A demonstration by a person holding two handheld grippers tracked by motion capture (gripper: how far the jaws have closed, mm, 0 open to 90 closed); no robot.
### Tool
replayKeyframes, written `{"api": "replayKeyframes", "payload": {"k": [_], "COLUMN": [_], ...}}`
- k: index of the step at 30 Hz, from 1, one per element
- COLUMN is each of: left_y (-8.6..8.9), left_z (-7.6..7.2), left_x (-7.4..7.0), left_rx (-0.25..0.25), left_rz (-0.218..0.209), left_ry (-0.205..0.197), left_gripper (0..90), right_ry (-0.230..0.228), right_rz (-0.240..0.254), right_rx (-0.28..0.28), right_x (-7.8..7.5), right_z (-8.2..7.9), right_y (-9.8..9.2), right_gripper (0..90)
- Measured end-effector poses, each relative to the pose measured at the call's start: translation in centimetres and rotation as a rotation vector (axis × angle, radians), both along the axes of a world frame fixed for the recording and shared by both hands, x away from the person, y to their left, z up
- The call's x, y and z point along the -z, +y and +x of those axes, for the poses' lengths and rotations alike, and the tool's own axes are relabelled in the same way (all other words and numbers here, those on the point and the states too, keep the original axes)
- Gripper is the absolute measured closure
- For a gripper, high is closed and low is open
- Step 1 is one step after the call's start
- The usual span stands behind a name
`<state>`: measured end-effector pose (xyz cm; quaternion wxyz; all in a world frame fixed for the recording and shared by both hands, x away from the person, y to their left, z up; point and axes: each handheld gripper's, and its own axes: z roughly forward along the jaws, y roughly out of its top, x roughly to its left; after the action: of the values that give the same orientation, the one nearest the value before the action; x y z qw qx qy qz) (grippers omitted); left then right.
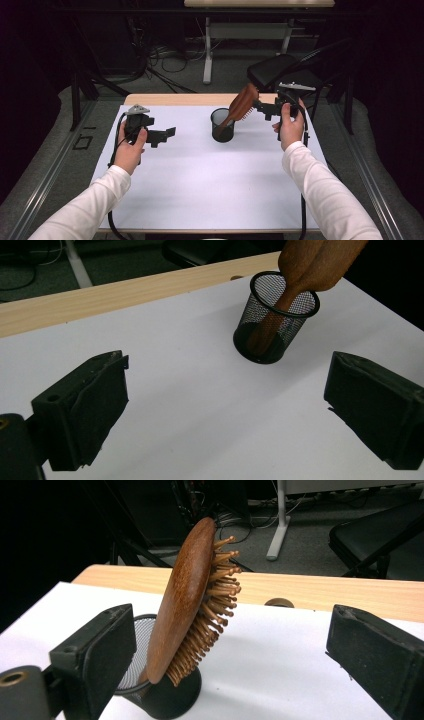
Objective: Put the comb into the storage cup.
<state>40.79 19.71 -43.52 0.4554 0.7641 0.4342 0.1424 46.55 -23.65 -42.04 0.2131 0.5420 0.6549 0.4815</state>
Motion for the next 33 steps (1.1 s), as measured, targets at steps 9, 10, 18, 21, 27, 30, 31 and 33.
{"api": "replayKeyframes", "payload": {"k": [9,10,18,21,27,30,31,33], "left_y": [0.0,0.1,0.2,0.2,0.5,0.7,0.7,0.8], "left_z": [0.0,0.0,-0.1,-0.2,-0.2,-0.2,-0.2,-0.3], "left_x": [-0.2,-0.2,-0.6,-0.7,-0.9,-1.1,-1.2,-1.3], "left_rx": [-0.002,-0.002,0.017,0.014,0.004,0.000,-0.001,0.000], "left_rz": [0.001,0.003,0.025,0.028,0.041,0.054,0.054,0.050], "left_ry": [0.000,0.000,0.006,0.006,0.000,-0.003,0.000,0.002], "left_gripper": [3.9,3.9,4.5,4.8,4.8,4.8,4.7,4.2], "right_ry": [0.000,-0.001,-0.002,-0.005,-0.008,-0.007,-0.008,-0.010], "right_rz": [-0.085,-0.097,-0.152,-0.165,-0.187,-0.182,-0.182,-0.186], "right_rx": [-0.032,-0.040,-0.094,-0.110,-0.122,-0.125,-0.126,-0.129], "right_x": [-0.1,-0.2,-0.5,-0.6,-0.7,-0.8,-0.9,-1.0], "right_z": [-0.6,-0.7,-1.6,-2.0,-2.7,-2.9,-3.0,-3.2], "right_y": [0.2,0.2,0.2,0.2,0.0,-0.1,-0.1,-0.2], "right_gripper": [5.3,5.3,7.0,7.0,4.8,2.9,2.6,1.9]}}
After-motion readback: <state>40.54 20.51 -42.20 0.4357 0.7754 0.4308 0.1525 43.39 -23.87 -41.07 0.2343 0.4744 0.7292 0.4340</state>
